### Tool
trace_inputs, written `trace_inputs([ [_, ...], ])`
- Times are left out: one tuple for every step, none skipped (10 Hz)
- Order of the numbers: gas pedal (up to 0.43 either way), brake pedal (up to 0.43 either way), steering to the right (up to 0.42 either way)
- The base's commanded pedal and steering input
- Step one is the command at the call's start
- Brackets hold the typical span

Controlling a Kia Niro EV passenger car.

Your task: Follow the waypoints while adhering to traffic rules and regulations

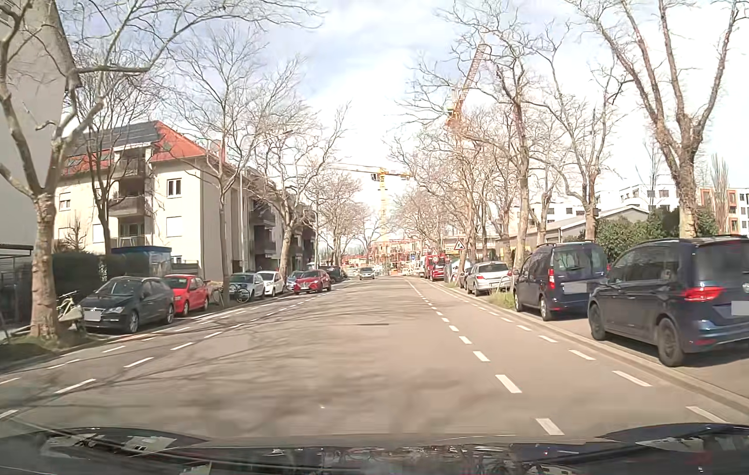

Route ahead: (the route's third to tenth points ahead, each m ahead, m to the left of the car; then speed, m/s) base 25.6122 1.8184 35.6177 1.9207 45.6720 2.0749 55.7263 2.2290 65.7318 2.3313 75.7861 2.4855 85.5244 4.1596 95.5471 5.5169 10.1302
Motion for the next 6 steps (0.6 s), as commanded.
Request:
trace_inputs([
  [0.000,0.000,0.000],
  [0.000,0.000,0.000],
  [0.000,0.000,0.000],
  [0.000,0.000,0.000],
  [0.000,0.000,0.000],
  [0.000,0.000,0.000],
])
